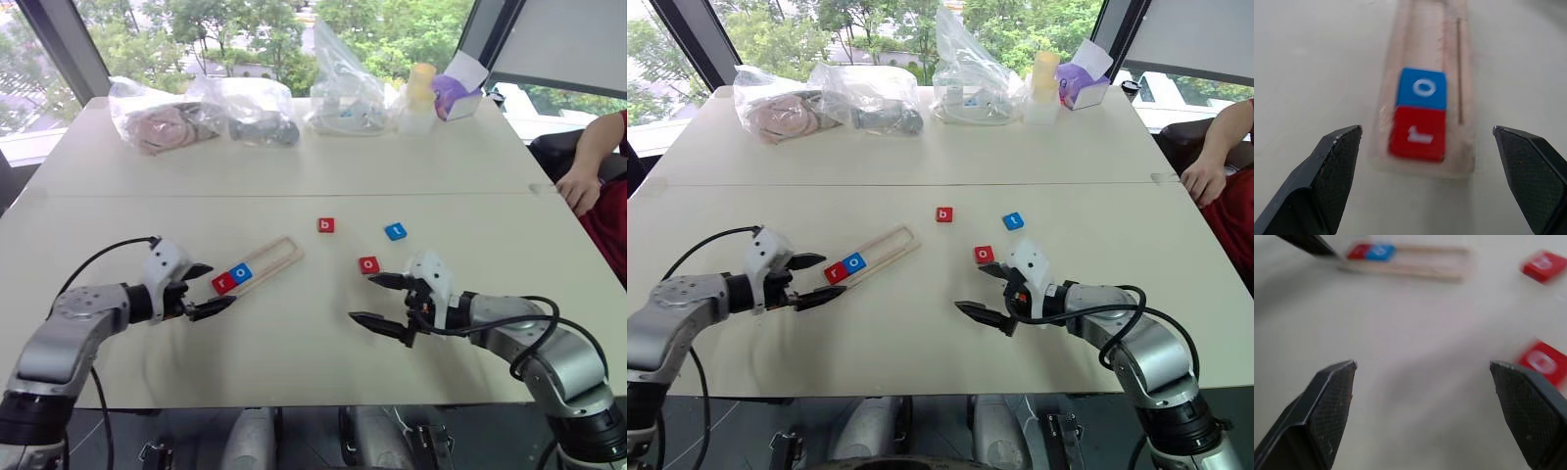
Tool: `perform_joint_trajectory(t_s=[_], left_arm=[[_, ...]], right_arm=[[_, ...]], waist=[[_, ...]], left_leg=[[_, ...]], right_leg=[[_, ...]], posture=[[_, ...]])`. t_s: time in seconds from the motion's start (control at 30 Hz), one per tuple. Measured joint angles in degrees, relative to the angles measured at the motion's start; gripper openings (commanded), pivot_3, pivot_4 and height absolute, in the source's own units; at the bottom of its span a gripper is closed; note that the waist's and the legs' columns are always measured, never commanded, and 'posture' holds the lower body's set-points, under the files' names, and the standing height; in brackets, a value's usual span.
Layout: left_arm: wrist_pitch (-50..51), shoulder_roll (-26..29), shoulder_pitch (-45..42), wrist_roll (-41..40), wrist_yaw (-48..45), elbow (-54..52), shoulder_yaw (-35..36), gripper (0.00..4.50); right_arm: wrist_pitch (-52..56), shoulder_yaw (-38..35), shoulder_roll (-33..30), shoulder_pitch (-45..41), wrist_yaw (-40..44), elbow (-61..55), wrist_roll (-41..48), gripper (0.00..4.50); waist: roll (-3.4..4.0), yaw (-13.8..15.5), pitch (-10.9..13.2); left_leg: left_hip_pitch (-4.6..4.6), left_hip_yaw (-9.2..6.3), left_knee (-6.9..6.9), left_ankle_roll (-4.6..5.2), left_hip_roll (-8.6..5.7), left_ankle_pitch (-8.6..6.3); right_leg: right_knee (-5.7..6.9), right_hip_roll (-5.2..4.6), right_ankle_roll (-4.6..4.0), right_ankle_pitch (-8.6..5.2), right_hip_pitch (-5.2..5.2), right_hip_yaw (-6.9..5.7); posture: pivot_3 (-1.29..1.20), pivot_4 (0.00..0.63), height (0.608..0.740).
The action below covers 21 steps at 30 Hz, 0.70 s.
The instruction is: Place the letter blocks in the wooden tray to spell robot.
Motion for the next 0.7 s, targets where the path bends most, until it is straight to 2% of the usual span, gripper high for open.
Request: perform_joint_trajectory(t_s=[0.17, 0.5, 0.63, 0.7], left_arm=[[-5.14, -1.12, -2.89, 5.2, 0.13, 4.13, -4.71, 4.5], [-11.67, -4.25, -4.9, 7.7, -0.27, 9.85, -5.82, 4.5], [-12.35, -5.37, -4.79, 7.9, -0.25, 10.09, -6.42, 3.26], [-12.54, -5.38, -4.7, 8.12, -0.17, 10.1, -6.46, 3.13]], right_arm=[[2.23, 1.8, 1.59, 0.11, -3.3, -4.03, 0.25, 4.47], [3.25, 1.79, 0.17, 1.16, -4.06, -5.52, 0.6, 4.47], [3.28, 1.79, -0.16, 1.35, -3.75, -5.6, 0.66, 4.5], [3.26, 1.79, -0.23, 1.35, -3.63, -5.6, 0.63, 4.5]], waist=[[0.01, 0.46, 0.0], [0.11, 0.49, -0.18], [0.26, 0.59, -0.32], [0.25, 0.57, -0.34]], left_leg=[[0.03, -0.07, 0.03, 0.0, 0.01, 0.0], [0.17, -0.05, 0.09, 0.0, -0.03, 0.0], [0.19, -0.04, 0.1, 0.0, -0.07, 0.0], [0.22, -0.05, 0.11, 0.0, -0.06, 0.0]], right_leg=[[0.05, 0.01, -0.14, -0.08, 0.04, -0.05], [0.04, -0.07, -0.14, -0.08, 0.22, -0.04], [0.03, -0.1, -0.13, -0.08, 0.27, -0.04], [0.03, -0.09, -0.13, -0.08, 0.29, -0.04]], posture=[[0.0, 0.15, 0.74], [0.0, 0.15, 0.74], [0.0, 0.15, 0.74], [0.0, 0.15, 0.74]])
